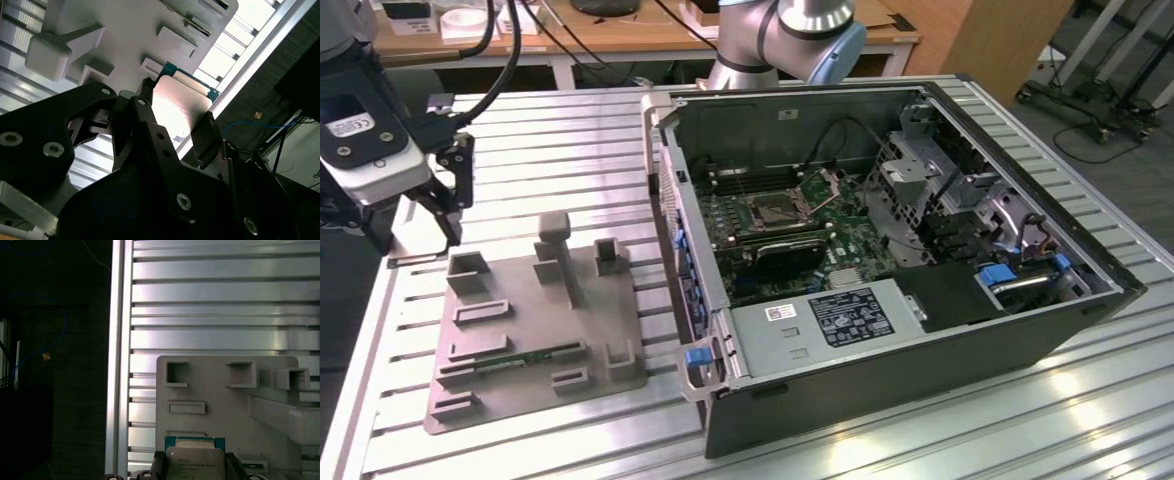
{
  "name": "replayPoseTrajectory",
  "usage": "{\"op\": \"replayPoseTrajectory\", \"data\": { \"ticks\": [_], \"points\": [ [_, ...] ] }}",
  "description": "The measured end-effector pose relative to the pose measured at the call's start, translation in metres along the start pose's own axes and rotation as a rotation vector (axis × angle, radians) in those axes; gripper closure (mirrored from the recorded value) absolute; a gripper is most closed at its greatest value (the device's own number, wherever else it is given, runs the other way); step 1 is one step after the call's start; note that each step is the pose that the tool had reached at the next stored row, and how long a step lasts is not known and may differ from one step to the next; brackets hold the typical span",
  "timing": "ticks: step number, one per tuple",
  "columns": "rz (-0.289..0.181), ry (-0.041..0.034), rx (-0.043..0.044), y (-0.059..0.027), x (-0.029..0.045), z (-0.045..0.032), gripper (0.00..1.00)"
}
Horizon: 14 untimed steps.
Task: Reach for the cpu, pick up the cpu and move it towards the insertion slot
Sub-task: 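Pick up the cpu and move it towards the insertion slot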
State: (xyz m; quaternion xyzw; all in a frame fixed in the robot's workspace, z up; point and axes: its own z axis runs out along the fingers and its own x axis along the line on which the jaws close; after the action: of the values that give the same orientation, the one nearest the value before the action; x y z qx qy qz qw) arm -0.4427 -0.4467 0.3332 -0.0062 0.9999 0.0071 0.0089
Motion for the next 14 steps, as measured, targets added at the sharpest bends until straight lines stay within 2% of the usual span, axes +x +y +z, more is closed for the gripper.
{"op": "replayPoseTrajectory", "data": {
  "ticks": [7,14],
  "points": [
    [0.000,0.0002,0.0001,0.0000,-0.0001,-0.0020,0.45],
    [0.000,0.0000,0.0000,0.0002,-0.0002,-0.0108,0.45]
  ]
}}
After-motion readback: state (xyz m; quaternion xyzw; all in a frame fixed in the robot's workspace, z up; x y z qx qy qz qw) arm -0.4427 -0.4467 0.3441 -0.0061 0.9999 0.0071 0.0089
